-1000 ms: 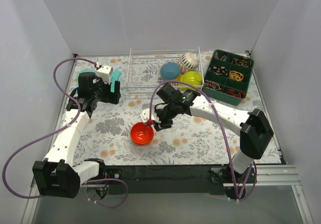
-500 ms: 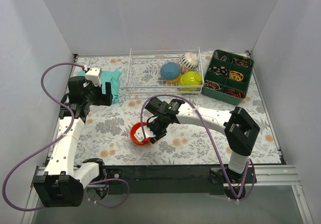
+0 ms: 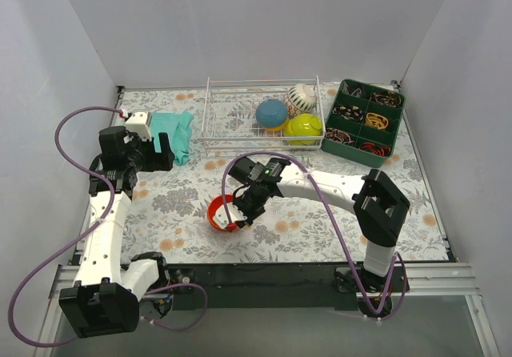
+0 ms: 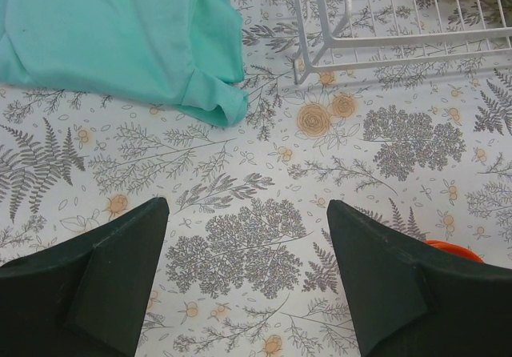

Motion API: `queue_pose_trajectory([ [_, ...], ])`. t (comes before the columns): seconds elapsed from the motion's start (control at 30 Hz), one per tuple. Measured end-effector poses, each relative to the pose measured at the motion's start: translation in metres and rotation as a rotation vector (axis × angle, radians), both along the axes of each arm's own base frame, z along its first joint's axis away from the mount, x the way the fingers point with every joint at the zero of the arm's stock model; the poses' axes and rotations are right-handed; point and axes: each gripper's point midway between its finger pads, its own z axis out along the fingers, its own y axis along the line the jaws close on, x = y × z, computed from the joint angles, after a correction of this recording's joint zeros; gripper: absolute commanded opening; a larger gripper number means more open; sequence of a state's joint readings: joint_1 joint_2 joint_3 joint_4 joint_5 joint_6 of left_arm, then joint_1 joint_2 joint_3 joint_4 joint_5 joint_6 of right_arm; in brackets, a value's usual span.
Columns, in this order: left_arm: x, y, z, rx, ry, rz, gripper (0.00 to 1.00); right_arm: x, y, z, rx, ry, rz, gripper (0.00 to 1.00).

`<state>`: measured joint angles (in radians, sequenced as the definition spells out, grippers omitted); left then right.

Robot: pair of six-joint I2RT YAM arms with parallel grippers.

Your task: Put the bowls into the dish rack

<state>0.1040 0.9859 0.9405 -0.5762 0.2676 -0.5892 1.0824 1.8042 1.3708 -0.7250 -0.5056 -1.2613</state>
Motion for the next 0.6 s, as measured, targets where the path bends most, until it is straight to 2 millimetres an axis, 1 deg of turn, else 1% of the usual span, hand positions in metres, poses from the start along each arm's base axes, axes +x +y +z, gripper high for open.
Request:
queue_pose_trajectory([
  [0.07, 0.0, 0.001, 0.0, -0.012, 0.001, 0.005, 0.8, 0.0, 0.0, 0.0, -0.003, -0.001, 0.001, 0.23],
  [0.13, -0.001, 0.002, 0.001, -0.023, 0.001, 0.01, 0.8, -0.001, 0.0, -0.001, -0.005, -0.003, 0.003, 0.2],
  [0.23, -0.001, 0.001, 0.002, -0.034, -0.001, 0.01, 0.79, -0.002, 0.0, -0.002, -0.008, -0.003, 0.005, 0.13],
  [0.3, -0.001, 0.002, 0.002, -0.038, -0.003, 0.009, 0.79, -0.002, 0.0, -0.002, -0.009, -0.001, 0.004, 0.1],
  [0.33, -0.002, 0.002, 0.003, -0.04, -0.005, 0.009, 0.79, -0.002, 0.0, -0.002, -0.009, -0.001, 0.003, 0.07],
  [0.43, -0.003, 0.001, 0.005, -0.048, -0.011, 0.008, 0.79, -0.003, 0.002, -0.001, -0.009, -0.004, 0.004, 0.01],
  [0.6, -0.005, -0.002, 0.012, -0.062, -0.033, 0.0, 0.78, -0.002, 0.003, 0.002, -0.016, -0.01, -0.014, 0.01],
])
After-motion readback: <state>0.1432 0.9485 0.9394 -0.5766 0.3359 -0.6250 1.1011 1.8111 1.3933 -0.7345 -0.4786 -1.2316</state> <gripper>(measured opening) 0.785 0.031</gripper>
